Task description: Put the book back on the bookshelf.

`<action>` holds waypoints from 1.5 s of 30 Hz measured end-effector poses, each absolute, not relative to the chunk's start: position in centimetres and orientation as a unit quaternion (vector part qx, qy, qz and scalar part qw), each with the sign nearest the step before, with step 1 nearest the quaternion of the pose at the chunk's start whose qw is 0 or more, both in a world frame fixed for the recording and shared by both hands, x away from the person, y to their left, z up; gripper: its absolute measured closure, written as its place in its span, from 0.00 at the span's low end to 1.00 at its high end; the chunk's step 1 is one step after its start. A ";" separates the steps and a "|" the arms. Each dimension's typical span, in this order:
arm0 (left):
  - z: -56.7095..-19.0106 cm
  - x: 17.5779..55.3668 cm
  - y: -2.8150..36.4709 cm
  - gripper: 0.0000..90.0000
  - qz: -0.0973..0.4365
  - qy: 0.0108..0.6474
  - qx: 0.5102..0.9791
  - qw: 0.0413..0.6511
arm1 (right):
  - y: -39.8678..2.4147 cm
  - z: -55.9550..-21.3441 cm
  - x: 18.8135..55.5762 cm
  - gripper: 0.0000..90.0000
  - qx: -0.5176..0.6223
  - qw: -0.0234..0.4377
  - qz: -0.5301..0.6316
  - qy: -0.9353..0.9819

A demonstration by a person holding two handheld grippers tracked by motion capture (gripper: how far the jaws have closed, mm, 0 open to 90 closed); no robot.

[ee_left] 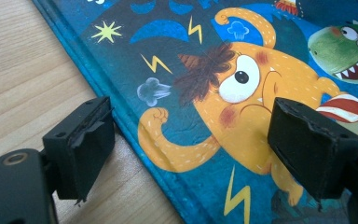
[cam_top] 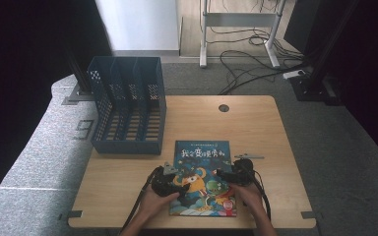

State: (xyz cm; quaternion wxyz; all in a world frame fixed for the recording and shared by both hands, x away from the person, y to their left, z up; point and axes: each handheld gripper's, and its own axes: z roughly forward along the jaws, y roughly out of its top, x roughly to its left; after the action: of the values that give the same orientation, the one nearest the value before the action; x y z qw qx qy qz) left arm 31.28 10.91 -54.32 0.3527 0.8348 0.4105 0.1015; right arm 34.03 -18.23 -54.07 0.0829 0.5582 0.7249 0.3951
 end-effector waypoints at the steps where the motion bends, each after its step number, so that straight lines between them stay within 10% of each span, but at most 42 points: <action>1: -54.3 31.3 10.9 0.16 0.101 0.410 0.835 0.353 | -18.4 -54.0 34.0 0.27 0.559 0.079 0.401 0.722; 9: -54.4 31.3 11.0 0.16 0.102 0.409 0.834 0.355 | -19.0 -53.4 33.9 0.36 0.543 0.008 0.472 0.695; 18: -54.3 31.2 11.0 0.16 0.099 0.407 0.837 0.353 | -17.5 -53.4 33.8 0.30 0.545 0.095 0.398 0.732; 45: -54.0 31.8 11.9 0.16 0.086 0.424 0.830 0.351 | -16.9 -53.9 35.5 0.33 0.553 0.096 0.378 0.736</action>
State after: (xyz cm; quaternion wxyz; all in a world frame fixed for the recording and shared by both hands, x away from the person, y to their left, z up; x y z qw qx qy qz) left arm 31.79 11.88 -54.00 0.3512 0.8302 0.4244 0.0858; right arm 35.46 -16.93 -53.87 0.0960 0.5530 0.7363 0.3779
